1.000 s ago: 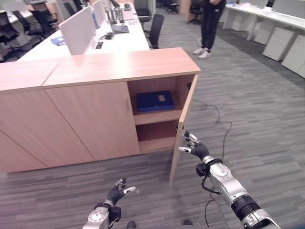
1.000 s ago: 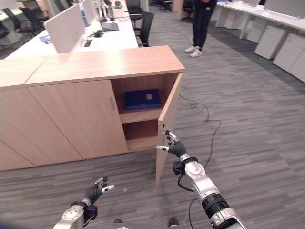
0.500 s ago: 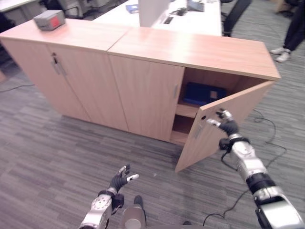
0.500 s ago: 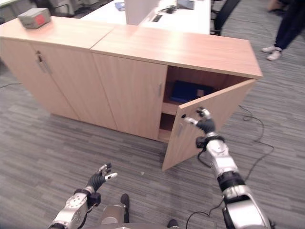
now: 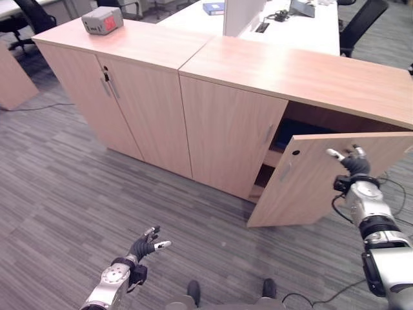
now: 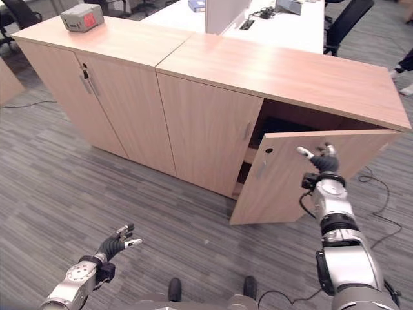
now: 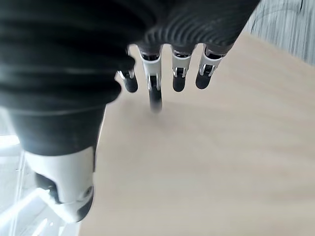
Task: Put the empty folder in the office cabinet
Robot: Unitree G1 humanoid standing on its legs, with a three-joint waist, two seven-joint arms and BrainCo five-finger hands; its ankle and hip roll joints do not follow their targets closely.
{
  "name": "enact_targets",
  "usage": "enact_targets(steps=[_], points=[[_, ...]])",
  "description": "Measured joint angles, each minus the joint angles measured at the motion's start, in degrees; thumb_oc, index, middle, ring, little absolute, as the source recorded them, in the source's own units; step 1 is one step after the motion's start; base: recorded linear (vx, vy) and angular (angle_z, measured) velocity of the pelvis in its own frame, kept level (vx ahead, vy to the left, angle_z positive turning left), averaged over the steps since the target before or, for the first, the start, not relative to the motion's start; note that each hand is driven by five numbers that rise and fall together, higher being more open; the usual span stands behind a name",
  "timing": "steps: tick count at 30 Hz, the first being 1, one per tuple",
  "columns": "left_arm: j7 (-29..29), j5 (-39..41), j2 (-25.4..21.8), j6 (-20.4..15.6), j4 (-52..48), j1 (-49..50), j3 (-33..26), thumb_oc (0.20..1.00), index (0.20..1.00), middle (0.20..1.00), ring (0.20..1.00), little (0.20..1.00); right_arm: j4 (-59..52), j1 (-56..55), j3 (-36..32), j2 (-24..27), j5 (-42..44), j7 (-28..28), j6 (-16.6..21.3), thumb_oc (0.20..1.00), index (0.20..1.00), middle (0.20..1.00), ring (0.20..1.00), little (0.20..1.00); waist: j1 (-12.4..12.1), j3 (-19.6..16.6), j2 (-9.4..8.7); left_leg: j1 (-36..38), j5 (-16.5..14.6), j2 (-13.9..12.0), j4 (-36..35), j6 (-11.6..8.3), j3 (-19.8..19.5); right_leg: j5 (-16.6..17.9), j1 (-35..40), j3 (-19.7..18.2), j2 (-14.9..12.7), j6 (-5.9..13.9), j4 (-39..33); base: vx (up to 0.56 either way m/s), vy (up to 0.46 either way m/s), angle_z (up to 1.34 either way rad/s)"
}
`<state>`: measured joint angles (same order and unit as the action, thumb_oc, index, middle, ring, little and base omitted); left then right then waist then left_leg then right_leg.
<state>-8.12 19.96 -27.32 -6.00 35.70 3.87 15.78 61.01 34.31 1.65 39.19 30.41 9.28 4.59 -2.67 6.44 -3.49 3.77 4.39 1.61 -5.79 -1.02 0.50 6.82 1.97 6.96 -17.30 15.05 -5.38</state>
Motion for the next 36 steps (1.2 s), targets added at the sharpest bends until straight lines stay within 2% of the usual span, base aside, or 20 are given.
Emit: enact_targets(steps=[1,2,6,10,14,19,26,31,34,36], points=[[0.1,0.0,0.6,-0.4,0.8,0.4,-0.3,1.0,1.0,1.0,1.0,1.0,0.5,-0.2,-0.3,0.9,0.0,0.1,-0.1,1.0,1.0,1.0,1.0,1.0,0.2,-0.4,0.31,0.2,-0.1,-0.3,0.0,-0.92,-1.1,0.5,0.9,-0.3,0.6,-2.73,0.0,0.15,-0.137,0.38],[-0.2,0.0,2.1,-0.5,-0.1,2.1,0.0,1.0,1.0,1.0,1.0,1.0,0.6,-0.1,-1.2,2.8,0.0,0.1,-0.3,1.0,1.0,1.0,1.0,1.0,0.4,-1.3,2.6,0.6,-0.4,-2.6,0.0,-2.2,-1.5,-0.2,1.3,0.1,2.9,-3.59,-0.1,0.13,-0.154,0.28],[-0.3,0.1,6.0,-0.5,-1.2,3.0,0.7,1.0,1.0,1.0,1.0,1.0,3.0,0.8,-1.3,9.1,0.0,-0.8,-0.9,1.0,1.0,1.0,1.0,1.0,0.1,-3.2,6.52,0.6,0.2,-6.7,0.1,-4.01,-2.5,-0.6,2.3,2.9,7.0,-5.97,0.0,0.09,-0.15,0.16],[-0.5,0.2,6.2,-0.6,-2.2,2.7,0.7,1.0,1.0,1.0,1.0,1.0,7.6,5.7,0.6,11.5,0.0,-1.3,-1.9,1.0,1.0,1.0,1.0,1.0,0.0,-3.9,7.58,0.0,0.4,-8.6,0.2,-5.66,-3.5,-1.2,2.5,4.3,9.0,-6.69,-0.1,0.04,-0.111,0.13],[-1.0,1.1,6.2,-0.5,-2.2,3.4,1.2,1.0,1.0,1.0,1.0,1.0,11.6,7.7,0.9,12.9,0.0,-1.7,-2.7,1.0,1.0,1.0,1.0,1.0,-0.2,-4.0,7.64,-1.4,0.1,-9.0,0.0,-6.31,-5.4,-1.7,2.3,5.9,9.3,-6.96,-0.1,0.03,-0.106,0.24],[-1.4,1.1,6.0,-0.4,-2.2,4.6,2.1,1.0,1.0,1.0,1.0,1.0,13.9,8.7,0.9,14.8,0.0,-1.5,-2.8,1.0,1.0,1.0,1.0,1.0,-1.2,-4.5,8.24,-2.5,0.1,-9.0,0.0,-6.23,-6.0,-2.0,2.2,6.8,9.1,-7.34,-0.1,0.02,-0.068,0.13],[-1.5,1.1,6.0,-0.4,-2.2,5.4,2.4,1.0,1.0,1.0,1.0,1.0,15.3,8.9,2.4,16.7,0.0,-1.4,-2.8,1.0,1.0,1.0,1.0,1.0,-1.0,-5.3,9.25,-2.5,0.9,-9.0,0.1,-6.25,-7.4,-2.0,2.8,8.5,9.2,-7.44,-0.1,0.02,-0.037,0.1],[-1.4,1.1,6.0,-0.3,-2.2,5.4,2.5,1.0,1.0,1.0,1.0,1.0,15.4,8.9,3.0,15.8,0.1,-0.5,-2.7,1.0,1.0,1.0,1.0,1.0,-0.9,-5.4,9.49,-3.0,1.0,-9.0,0.0,-6.41,-8.1,-2.1,3.0,9.5,9.3,-7.49,-0.1,0.01,-0.001,0.09],[-1.2,1.2,6.2,-0.3,-2.2,5.5,2.8,1.0,1.0,1.0,1.0,1.0,14.9,8.8,3.2,11.9,2.3,-0.7,-2.4,1.0,1.0,1.0,1.0,1.0,-0.9,-5.5,9.75,-3.3,0.9,-8.9,0.0,-6.68,-8.5,-2.1,3.0,9.6,9.3,-7.48,-0.1,-0.01,0.016,0.04],[-1.2,1.2,6.2,-0.1,-2.1,5.7,2.9,1.0,1.0,1.0,1.0,1.0,12.9,8.5,2.5,9.1,2.7,0.3,-0.8,1.0,1.0,1.0,1.0,1.0,-0.4,-5.6,9.78,-3.3,0.9,-9.0,0.0,-6.7,-8.5,-2.1,3.0,9.6,9.5,-7.5,-0.1,-0.01,0.01,0.02]])
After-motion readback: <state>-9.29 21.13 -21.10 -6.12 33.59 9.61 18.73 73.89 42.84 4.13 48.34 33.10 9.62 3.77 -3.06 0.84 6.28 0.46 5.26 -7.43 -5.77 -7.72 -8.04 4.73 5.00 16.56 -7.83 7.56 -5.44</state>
